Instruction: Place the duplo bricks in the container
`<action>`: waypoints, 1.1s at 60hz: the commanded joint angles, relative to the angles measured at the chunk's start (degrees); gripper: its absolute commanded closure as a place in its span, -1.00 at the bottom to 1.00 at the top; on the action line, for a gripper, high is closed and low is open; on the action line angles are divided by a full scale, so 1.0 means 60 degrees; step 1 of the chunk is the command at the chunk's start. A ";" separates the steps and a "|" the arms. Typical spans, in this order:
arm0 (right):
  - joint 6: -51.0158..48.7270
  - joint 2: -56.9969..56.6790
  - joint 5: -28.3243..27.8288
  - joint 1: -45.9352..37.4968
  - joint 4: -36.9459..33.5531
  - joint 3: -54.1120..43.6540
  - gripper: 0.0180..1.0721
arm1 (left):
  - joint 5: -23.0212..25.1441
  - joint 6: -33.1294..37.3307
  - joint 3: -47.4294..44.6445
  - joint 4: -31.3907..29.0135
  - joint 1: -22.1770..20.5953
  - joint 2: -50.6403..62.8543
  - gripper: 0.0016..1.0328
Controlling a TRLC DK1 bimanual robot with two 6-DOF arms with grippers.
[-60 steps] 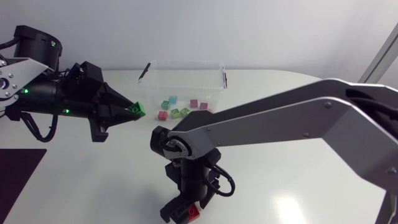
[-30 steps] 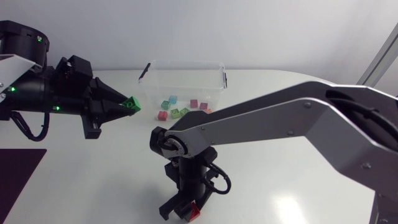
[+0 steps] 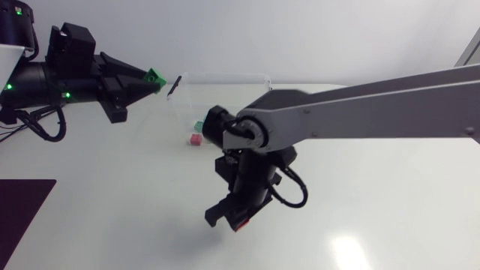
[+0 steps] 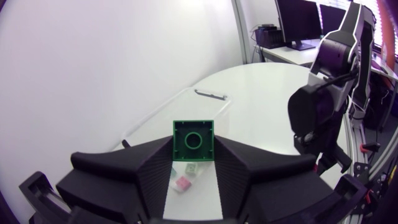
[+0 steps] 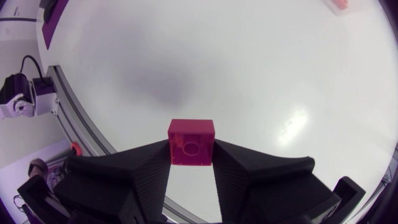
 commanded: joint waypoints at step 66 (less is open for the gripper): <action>0.0106 0.0621 0.1474 -0.2497 0.0129 0.5152 0.37 | -0.4287 -0.2570 0.3828 0.2913 -0.1767 0.5766 -0.90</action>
